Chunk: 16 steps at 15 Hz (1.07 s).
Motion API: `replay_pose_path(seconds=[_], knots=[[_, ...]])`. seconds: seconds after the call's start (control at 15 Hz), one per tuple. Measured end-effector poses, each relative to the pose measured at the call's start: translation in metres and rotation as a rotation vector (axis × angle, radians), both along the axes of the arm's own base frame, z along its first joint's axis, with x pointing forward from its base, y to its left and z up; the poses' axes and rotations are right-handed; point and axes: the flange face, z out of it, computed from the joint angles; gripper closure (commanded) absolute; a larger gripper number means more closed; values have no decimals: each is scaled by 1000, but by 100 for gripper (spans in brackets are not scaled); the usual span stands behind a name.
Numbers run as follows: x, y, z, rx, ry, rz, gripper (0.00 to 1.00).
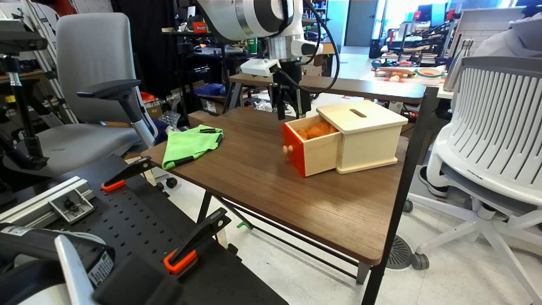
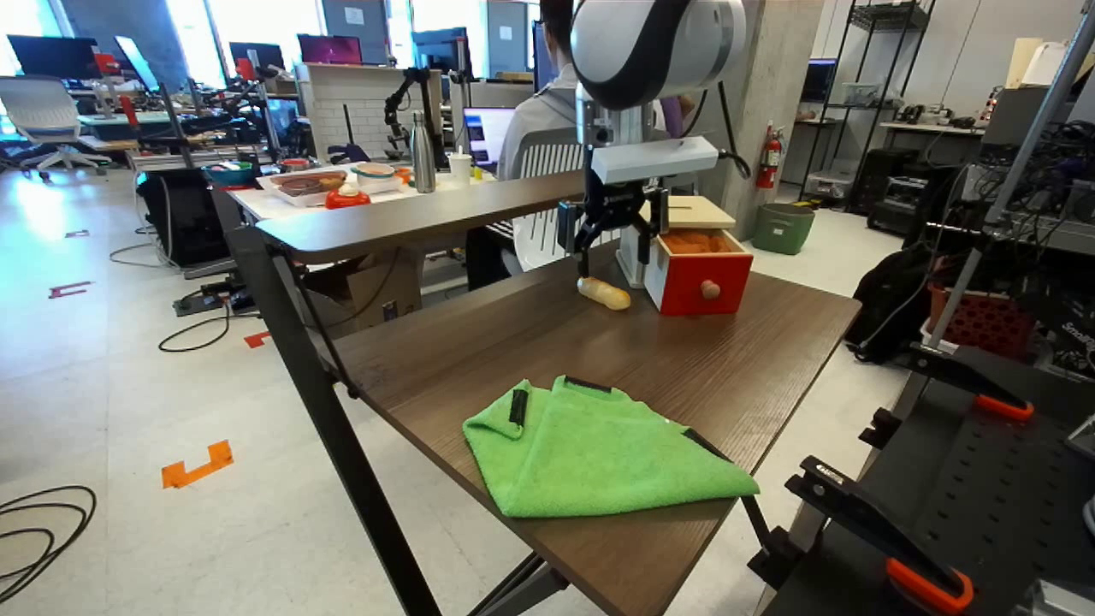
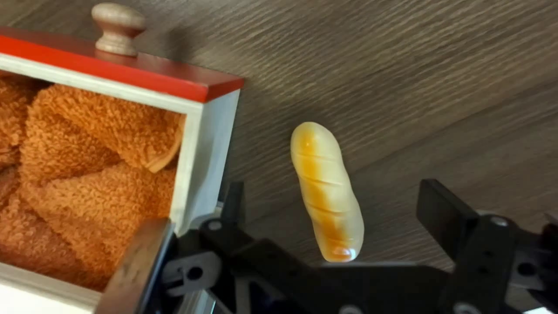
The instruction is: Pick the object and put it in the drawer
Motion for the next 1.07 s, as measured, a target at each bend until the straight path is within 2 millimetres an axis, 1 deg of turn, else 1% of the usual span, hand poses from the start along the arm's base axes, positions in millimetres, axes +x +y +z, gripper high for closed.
replay_pose_path(seconds=[0.27, 0.47, 0.93, 1.0, 1.07], knots=[[10, 1, -13, -5, -5, 7, 0], [16, 5, -16, -8, -15, 14, 0], [23, 14, -39, -17, -10, 31, 0], [24, 13, -41, -19, -11, 31, 25], [25, 12, -43, -21, -12, 30, 26]])
